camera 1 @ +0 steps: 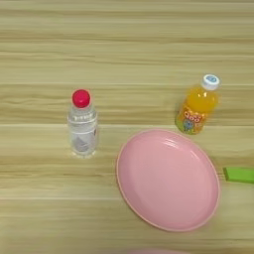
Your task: Move the objects on the table
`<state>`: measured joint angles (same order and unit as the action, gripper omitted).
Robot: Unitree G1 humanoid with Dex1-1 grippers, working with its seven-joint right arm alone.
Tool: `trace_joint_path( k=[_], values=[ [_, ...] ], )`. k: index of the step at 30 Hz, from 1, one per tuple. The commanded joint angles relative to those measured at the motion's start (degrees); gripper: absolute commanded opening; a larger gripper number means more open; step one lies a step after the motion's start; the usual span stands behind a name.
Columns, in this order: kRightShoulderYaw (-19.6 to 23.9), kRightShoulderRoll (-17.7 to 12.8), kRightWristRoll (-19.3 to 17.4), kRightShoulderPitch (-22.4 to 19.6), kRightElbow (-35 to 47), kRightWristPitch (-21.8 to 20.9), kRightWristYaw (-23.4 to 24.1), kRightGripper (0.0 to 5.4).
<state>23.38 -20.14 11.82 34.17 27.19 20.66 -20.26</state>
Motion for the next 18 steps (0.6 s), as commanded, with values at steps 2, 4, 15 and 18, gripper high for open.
trace_joint_path(
  k=[2,4,15,18],
  values=[
    [-0.5,-2.3,1.1,-2.0,0.1,-0.8,0.9,5.38],
    [-0.9,-2.6,1.5,-3.1,-1.0,-0.6,0.9,5.38],
    [-1.5,-5.5,2.7,-9.3,-8.4,-1.4,2.0,5.38],
    [-2.1,-5.9,2.9,-11.2,-10.0,-1.5,2.2,5.38]
  ],
)
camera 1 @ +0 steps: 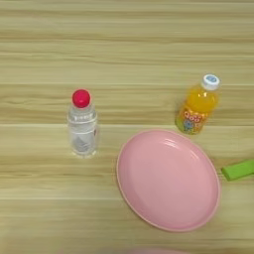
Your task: Move the objects on the table
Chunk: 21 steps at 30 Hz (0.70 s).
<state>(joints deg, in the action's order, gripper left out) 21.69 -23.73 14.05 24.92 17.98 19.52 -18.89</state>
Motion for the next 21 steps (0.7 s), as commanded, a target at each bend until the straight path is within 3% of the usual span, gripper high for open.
trace_joint_path(
  k=[1,12,15,21],
  values=[
    [-0.8,-2.4,0.7,-2.5,-1.0,-0.2,0.8,5.38],
    [-4.2,-1.2,-0.3,-3.1,2.9,1.9,0.1,5.38],
    [-5.5,-1.2,-0.5,-5.6,0.2,2.0,0.5,5.38],
    [-4.0,-2.2,-0.9,-6.7,-1.4,1.6,1.1,5.38]
  ],
)
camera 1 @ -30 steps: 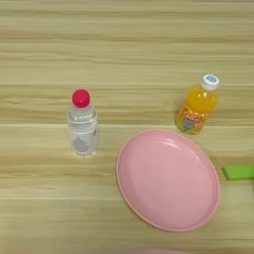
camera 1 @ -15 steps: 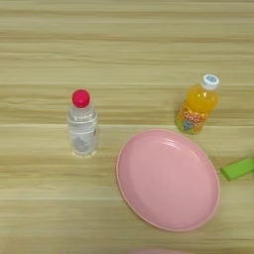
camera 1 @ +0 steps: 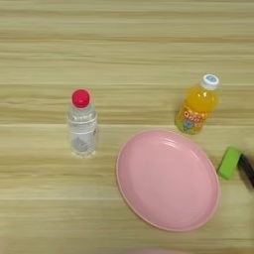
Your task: Move the objects on the table
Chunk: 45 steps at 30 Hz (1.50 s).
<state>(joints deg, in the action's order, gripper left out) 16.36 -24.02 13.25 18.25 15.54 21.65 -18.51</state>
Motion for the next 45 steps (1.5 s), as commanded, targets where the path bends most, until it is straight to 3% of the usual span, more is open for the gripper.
trace_joint_path(
  k=[1,7,20,30,45],
  values=[
    [1.5,-2.0,0.1,0.2,1.9,-0.5,0.9,5.38],
    [2.5,-0.9,-0.3,3.1,9.6,1.2,0.8,5.38],
    [1.7,4.5,-1.8,15.9,25.0,4.4,-1.8,5.38],
    [-1.0,5.9,-0.8,19.8,27.2,4.2,-2.2,5.38],
    [-5.2,6.5,1.2,19.0,24.7,3.1,-0.7,5.38]
  ],
)
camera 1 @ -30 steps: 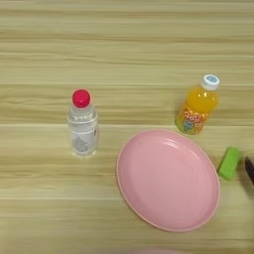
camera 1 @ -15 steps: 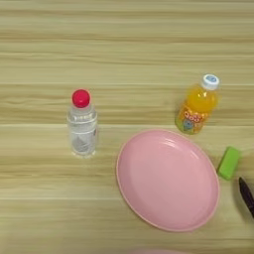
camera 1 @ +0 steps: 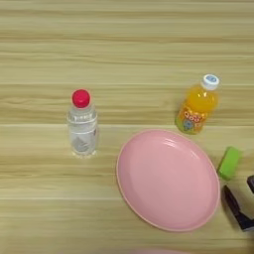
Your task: Move the objects on the table
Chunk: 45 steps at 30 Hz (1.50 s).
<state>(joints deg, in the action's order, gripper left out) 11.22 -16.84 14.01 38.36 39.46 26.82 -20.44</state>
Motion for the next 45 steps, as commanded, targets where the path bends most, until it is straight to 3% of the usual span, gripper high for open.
trace_joint_path(
  k=[1,17,33,45],
  values=[
    [-0.3,-0.7,0.5,-1.3,0.8,-2.1,1.3,5.38],
    [-4.6,-0.6,1.6,-3.4,2.4,-1.0,1.6,5.38],
    [0.6,-1.5,1.2,-6.5,-3.5,-1.7,3.2,5.38],
    [0.4,-1.2,1.0,-7.2,-3.3,-1.6,2.9,5.38]
  ],
)
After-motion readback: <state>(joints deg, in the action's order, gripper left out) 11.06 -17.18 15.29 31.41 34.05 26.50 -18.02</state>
